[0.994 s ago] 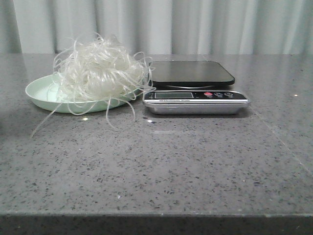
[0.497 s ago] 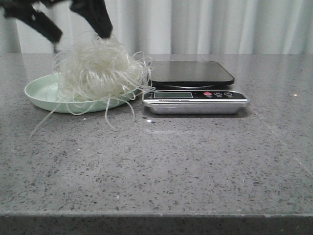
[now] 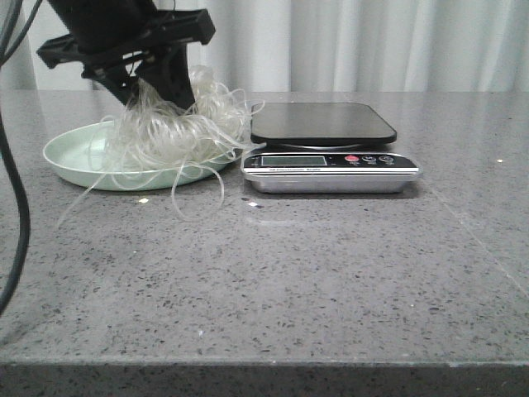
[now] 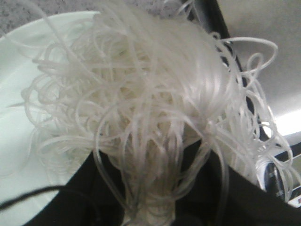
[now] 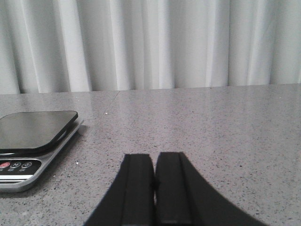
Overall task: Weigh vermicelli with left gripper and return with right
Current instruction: 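Close the left gripper on the vermicelli and lift it off the plate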
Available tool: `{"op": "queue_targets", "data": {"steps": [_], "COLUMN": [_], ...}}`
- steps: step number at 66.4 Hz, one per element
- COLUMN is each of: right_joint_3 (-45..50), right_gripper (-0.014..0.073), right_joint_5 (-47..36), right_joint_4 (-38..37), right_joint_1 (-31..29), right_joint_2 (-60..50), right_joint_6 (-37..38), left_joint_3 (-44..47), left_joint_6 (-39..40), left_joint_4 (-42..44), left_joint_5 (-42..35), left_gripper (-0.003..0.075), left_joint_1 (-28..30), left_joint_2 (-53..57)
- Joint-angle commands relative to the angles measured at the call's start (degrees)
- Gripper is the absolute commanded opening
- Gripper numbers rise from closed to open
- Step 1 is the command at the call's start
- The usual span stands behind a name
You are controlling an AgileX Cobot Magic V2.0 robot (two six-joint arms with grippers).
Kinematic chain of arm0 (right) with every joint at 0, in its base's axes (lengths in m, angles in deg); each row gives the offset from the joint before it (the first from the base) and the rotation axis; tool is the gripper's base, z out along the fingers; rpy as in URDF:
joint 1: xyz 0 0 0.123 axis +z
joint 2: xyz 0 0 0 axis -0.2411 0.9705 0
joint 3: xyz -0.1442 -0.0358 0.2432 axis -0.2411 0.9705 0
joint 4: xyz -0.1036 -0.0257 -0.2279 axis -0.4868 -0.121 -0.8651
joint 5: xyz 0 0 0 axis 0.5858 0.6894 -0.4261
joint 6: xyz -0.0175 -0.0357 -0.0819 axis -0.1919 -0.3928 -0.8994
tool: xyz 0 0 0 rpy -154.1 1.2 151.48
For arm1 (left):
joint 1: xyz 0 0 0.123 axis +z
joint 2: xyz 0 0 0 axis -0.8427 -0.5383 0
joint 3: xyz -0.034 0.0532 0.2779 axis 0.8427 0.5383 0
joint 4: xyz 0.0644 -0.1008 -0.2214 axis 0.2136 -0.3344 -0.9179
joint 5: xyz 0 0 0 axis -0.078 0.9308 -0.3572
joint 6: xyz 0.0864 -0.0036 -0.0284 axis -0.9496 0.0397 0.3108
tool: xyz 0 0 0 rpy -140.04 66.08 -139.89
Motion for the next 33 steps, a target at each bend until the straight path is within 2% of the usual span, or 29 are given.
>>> {"op": "queue_targets", "data": {"steps": [1, 4, 17, 33], "right_joint_3": [-0.5, -0.5, -0.5, -0.5], "right_gripper": [0.0167, 0.0167, 0.0167, 0.0167], "right_joint_5": [-4.1, -4.1, -4.1, -4.1], "right_joint_4": [-0.1, -0.1, -0.1, -0.1], "right_joint_1": [-0.2, -0.2, -0.2, -0.2], "right_joint_2": [-0.9, -0.9, -0.9, -0.9], "right_joint_6": [0.1, 0.1, 0.1, 0.1], "left_joint_3": [-6.0, -7.6, -14.2, -15.6], "left_joint_6": [0.2, 0.2, 0.2, 0.2], "left_joint_4": [-1.2, -1.2, -2.7, -6.3], "left_joint_5": [-1.4, -1.5, -4.3, -13.5], "left_gripper": [0.0144, 0.0125, 0.0127, 0.0127], "left_joint_1": [-0.3, -0.7, -3.7, -7.4], "left_joint_2": [3.4, 4.0, 4.5, 2.9]}}
